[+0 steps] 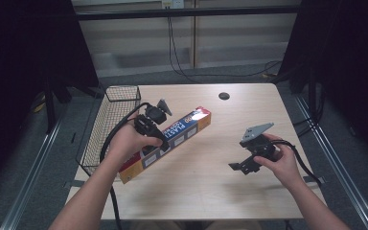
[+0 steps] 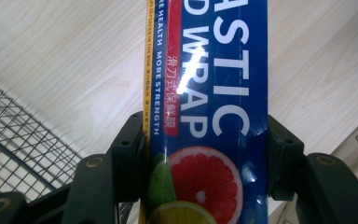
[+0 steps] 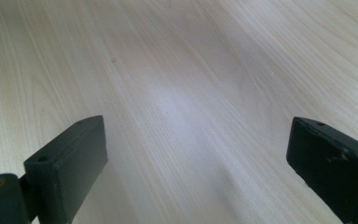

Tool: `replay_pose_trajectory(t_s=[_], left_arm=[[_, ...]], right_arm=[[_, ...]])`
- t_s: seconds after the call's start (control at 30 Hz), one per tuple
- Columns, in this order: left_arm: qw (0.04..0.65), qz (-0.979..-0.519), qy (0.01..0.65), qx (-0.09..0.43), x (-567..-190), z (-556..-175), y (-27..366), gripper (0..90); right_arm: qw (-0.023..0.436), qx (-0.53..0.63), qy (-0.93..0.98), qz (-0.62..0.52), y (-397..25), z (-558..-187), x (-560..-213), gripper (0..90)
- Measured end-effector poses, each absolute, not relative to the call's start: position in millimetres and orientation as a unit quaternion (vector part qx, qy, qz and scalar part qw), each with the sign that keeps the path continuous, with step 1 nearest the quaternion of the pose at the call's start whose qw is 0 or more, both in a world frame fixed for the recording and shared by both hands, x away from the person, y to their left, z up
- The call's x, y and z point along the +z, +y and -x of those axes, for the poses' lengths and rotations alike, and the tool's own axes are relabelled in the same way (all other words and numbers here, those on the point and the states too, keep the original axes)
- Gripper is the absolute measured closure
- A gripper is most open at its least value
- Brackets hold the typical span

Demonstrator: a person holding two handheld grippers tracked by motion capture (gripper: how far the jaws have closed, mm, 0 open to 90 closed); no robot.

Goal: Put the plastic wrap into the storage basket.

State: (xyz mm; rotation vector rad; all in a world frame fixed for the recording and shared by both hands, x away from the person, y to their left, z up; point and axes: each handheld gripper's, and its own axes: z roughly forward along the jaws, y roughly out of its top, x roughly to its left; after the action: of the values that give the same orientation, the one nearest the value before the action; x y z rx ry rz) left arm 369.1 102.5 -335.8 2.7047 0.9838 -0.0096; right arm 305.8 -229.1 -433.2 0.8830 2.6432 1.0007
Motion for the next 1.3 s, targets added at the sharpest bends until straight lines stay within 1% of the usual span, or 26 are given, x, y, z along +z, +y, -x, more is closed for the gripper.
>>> replay_pose_trajectory(t_s=[0.13, 0.17, 0.37, 0.73, 1.3], left_arm=[[0.14, -0.924, 0.356, -0.003, -334, -370, 110, 44.0], [0.136, -0.924, 0.358, 0.002, -333, -370, 111, 44.0], [0.134, -0.915, 0.381, 0.01, -330, -371, 122, 44.0], [0.13, -0.898, 0.42, 0.015, -329, -375, 140, 44.0], [0.138, -0.874, 0.466, 0.021, -323, -377, 168, 44.0]], right_arm=[[0.091, 0.336, 0.888, -0.3, -228, -305, -433, 4.5], [0.096, 0.331, 0.89, -0.3, -228, -304, -433, 4.5], [0.094, 0.333, 0.889, -0.299, -227, -304, -435, 4.5], [0.098, 0.329, 0.892, -0.295, -226, -305, -437, 4.4], [0.098, 0.33, 0.893, -0.291, -224, -306, -438, 4.5]])
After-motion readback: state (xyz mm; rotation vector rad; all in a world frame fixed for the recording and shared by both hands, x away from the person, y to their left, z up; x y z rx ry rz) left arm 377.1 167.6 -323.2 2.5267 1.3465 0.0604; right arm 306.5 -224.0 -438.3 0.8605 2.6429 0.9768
